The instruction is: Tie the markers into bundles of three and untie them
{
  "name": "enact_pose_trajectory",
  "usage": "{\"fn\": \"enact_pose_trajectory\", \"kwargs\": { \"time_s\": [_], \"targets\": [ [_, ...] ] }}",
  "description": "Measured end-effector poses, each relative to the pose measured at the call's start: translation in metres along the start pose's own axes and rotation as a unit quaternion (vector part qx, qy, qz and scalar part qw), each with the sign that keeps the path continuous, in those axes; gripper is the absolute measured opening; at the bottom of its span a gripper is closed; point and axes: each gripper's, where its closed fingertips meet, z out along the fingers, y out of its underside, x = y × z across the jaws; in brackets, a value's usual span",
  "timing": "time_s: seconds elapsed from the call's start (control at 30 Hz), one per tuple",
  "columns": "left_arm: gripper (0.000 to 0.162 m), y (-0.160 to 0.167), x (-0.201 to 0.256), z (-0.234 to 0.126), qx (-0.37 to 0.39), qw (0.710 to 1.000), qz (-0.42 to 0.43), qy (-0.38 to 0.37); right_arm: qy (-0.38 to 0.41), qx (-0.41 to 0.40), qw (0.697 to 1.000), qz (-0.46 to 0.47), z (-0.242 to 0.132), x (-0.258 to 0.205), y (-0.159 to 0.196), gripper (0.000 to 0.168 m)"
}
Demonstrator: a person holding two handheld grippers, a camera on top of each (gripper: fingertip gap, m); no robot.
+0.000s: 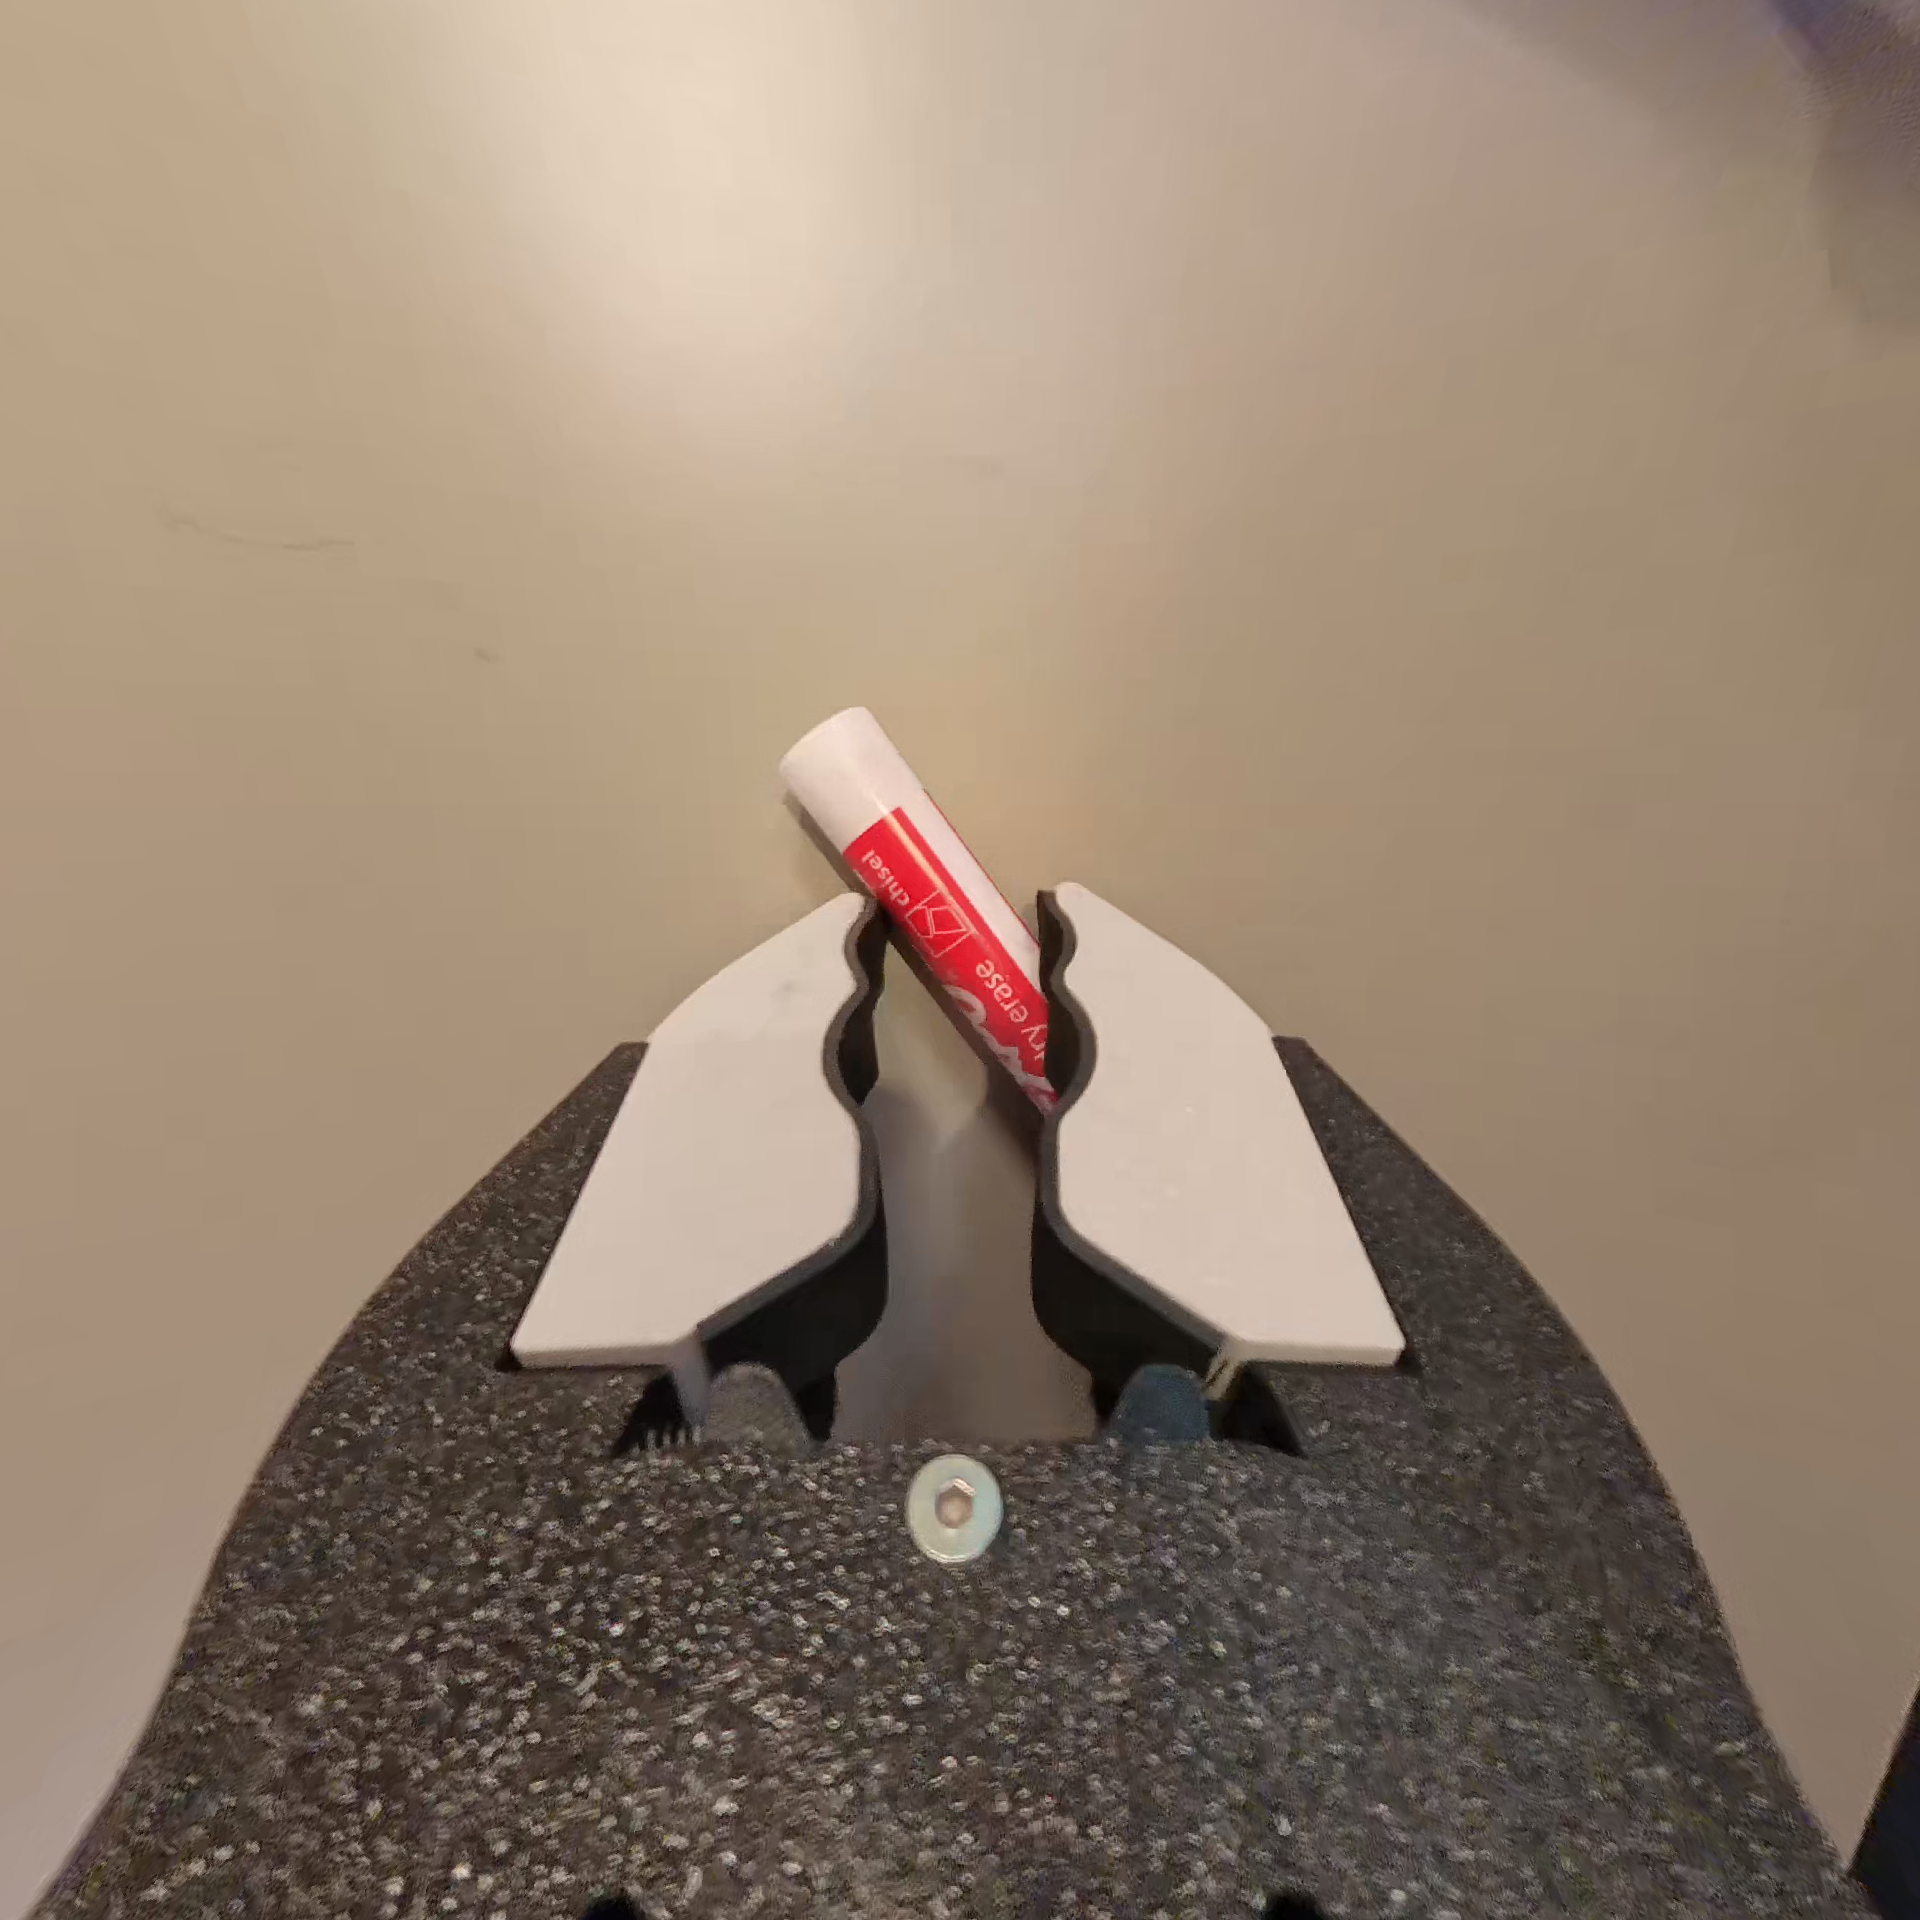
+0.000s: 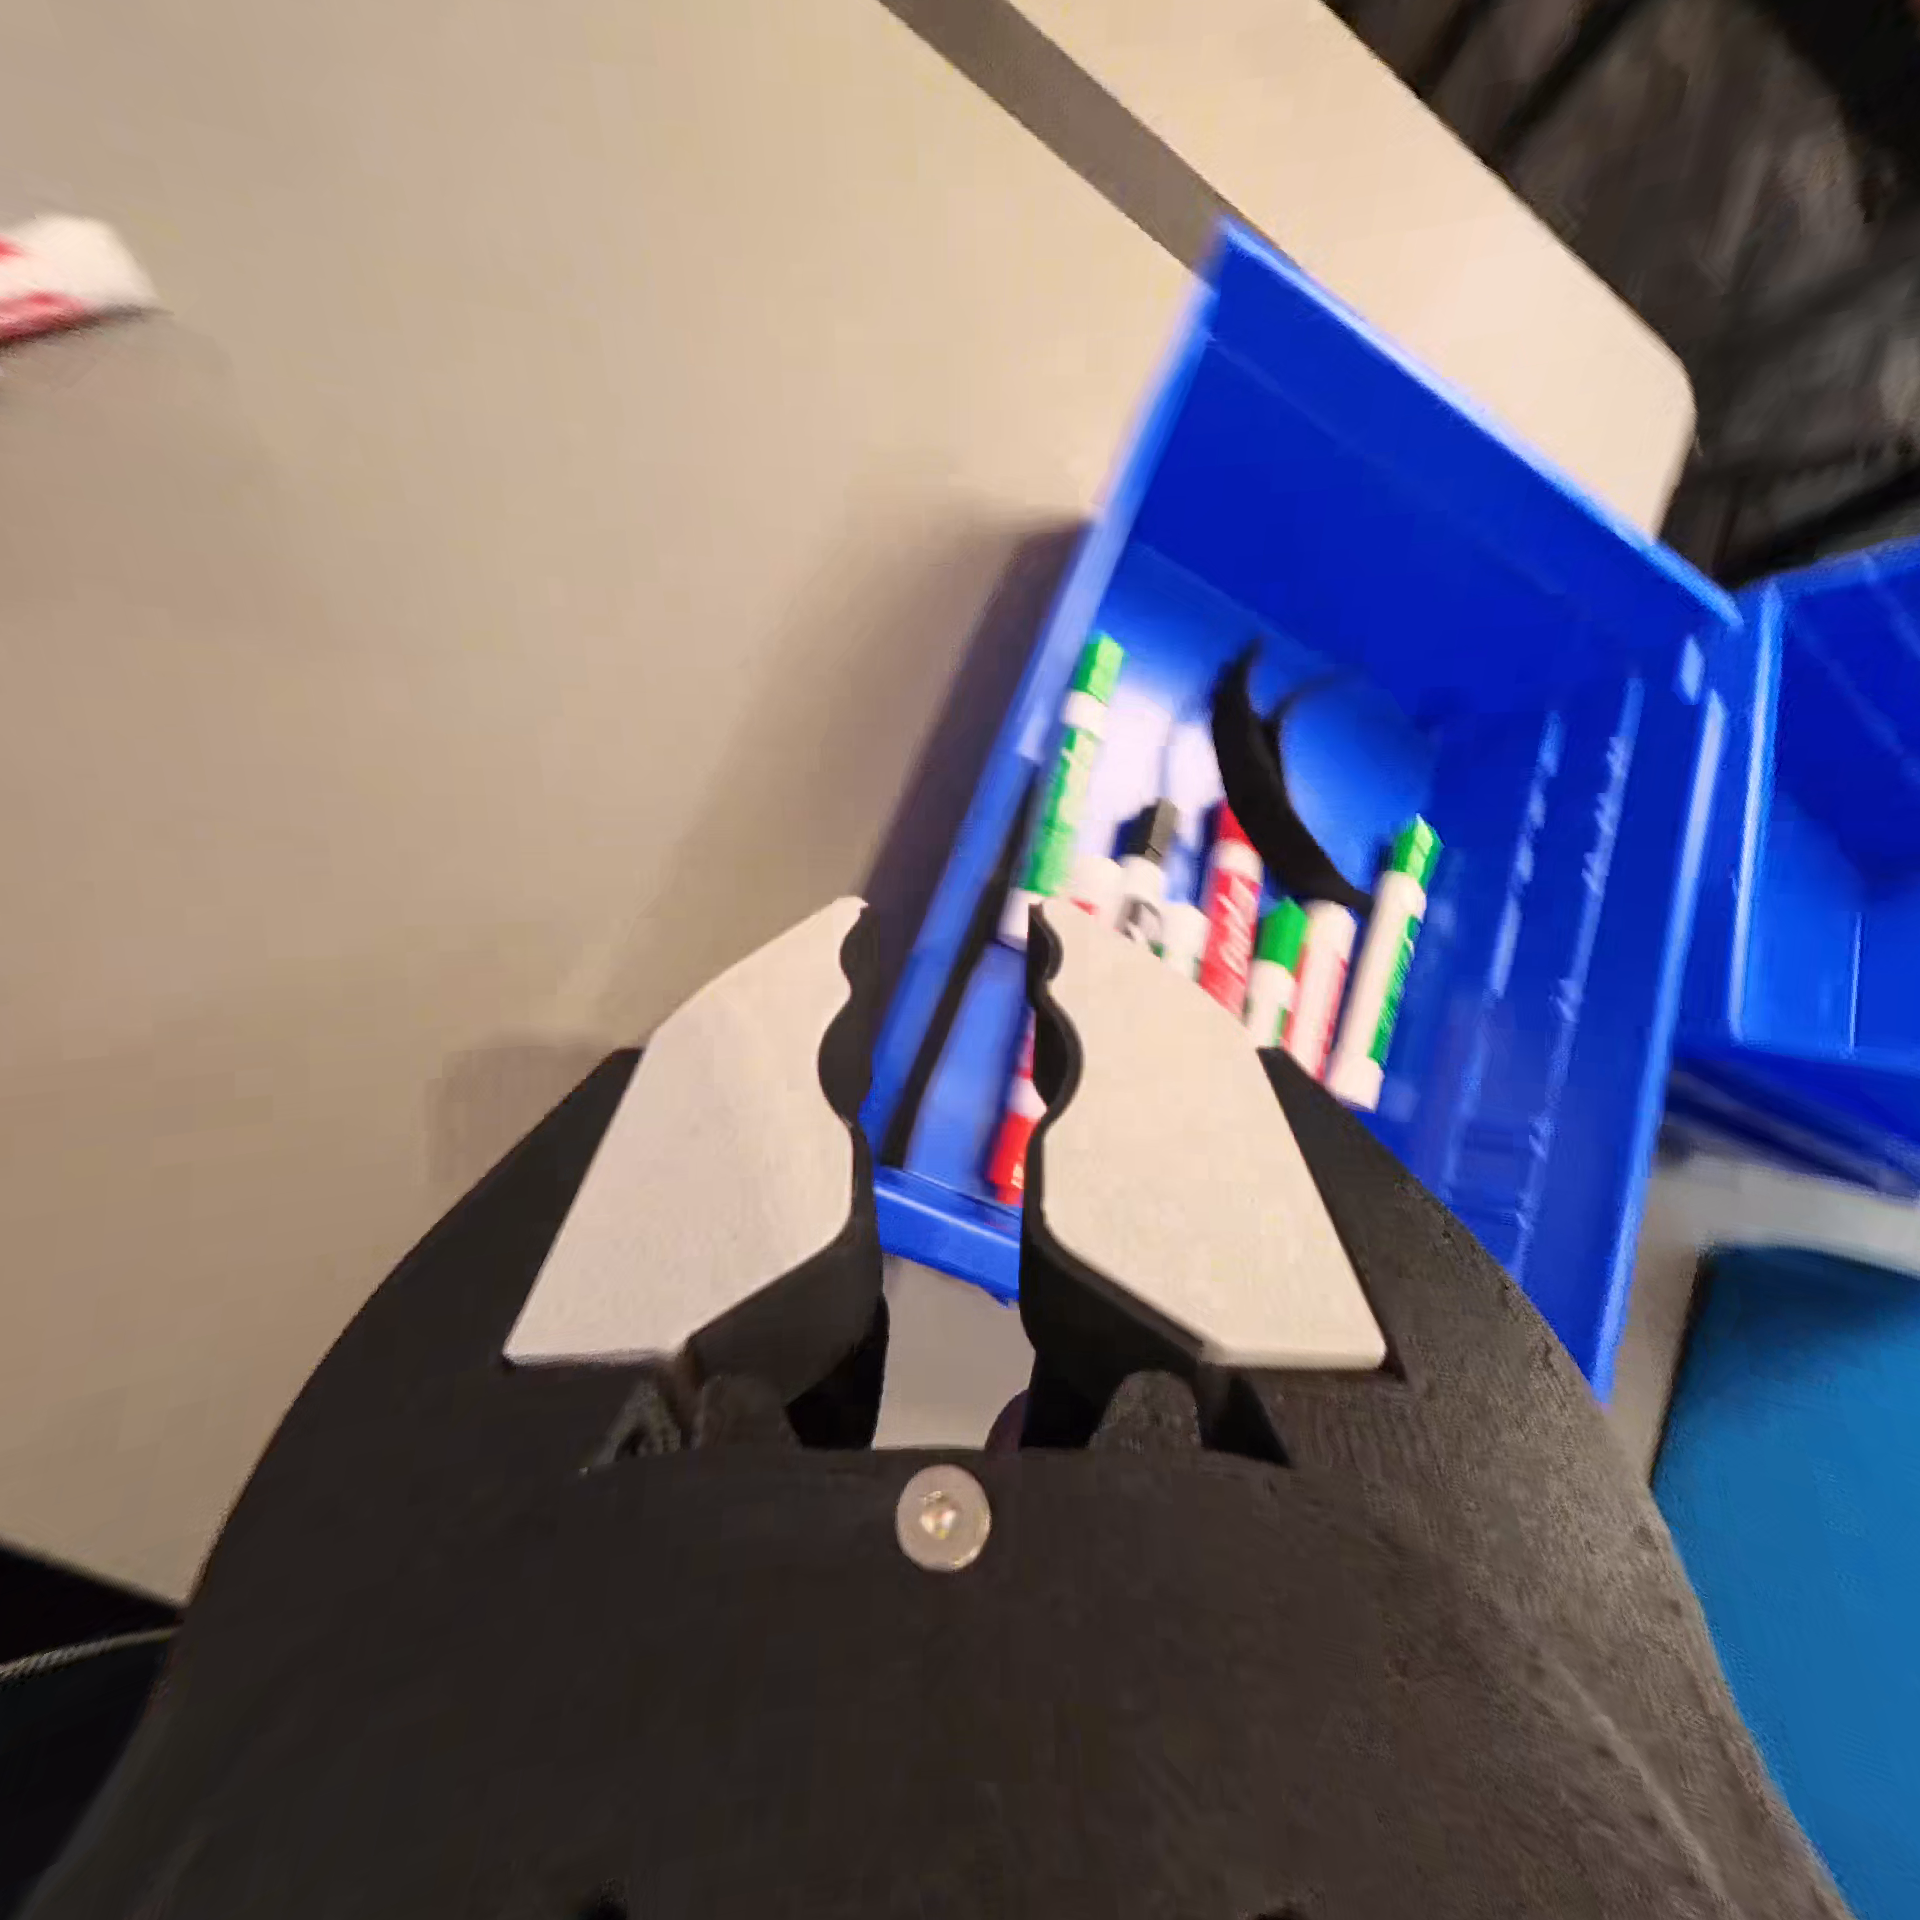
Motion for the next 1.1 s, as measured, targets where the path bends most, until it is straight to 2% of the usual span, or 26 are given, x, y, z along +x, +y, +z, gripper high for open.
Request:
{"fn": "enact_pose_trajectory", "kwargs": {
  "time_s": [0.07,0.13,0.3,0.47,0.6,0.67,0.7,0.8,0.9,1.0,1.1],
  "targets": [
    [0.026,-0.001,0.001,0.000,0.015,0.999,-0.015,0.025,-0.038,0.029,0.998,-0.046,-0.005,-0.044,-0.020,0.026],
    [0.025,-0.003,0.002,-0.001,0.031,0.998,-0.026,0.045,-0.111,0.054,0.990,-0.068,0.000,-0.096,-0.035,0.026],
    [0.020,-0.022,0.002,-0.016,0.120,0.989,-0.032,0.075,-0.288,0.052,0.956,-0.037,0.052,-0.201,-0.048,0.028],
    [0.019,-0.048,0.013,-0.045,0.243,0.962,-0.010,0.125,-0.400,0.093,0.909,0.069,0.090,-0.247,-0.083,0.039],
    [0.019,-0.058,0.023,-0.056,0.297,0.941,-0.012,0.165,-0.460,0.135,0.869,0.118,0.092,-0.263,-0.112,0.040],
    [0.019,-0.061,0.027,-0.057,0.310,0.934,-0.011,0.176,-0.475,0.143,0.860,0.116,0.090,-0.271,-0.118,0.034],
    [0.019,-0.062,0.029,-0.058,0.316,0.931,-0.009,0.183,-0.469,0.147,0.864,0.112,0.091,-0.271,-0.119,0.022],
    [0.021,-0.067,0.024,-0.066,0.345,0.922,-0.021,0.174,-0.426,0.166,0.883,0.107,0.092,-0.257,-0.121,0.018],
    [0.031,-0.070,0.013,-0.076,0.369,0.915,-0.034,0.158,-0.393,0.172,0.896,0.114,0.073,-0.227,-0.122,0.018],
    [0.037,-0.059,0.010,-0.067,0.323,0.934,-0.028,0.148,-0.306,0.171,0.934,0.065,0.034,-0.172,-0.110,0.018],
    [0.039,-0.045,0.012,-0.053,0.257,0.957,-0.006,0.135,-0.188,0.179,0.963,0.069,-0.007,-0.087,-0.094,0.017]
  ]
}}
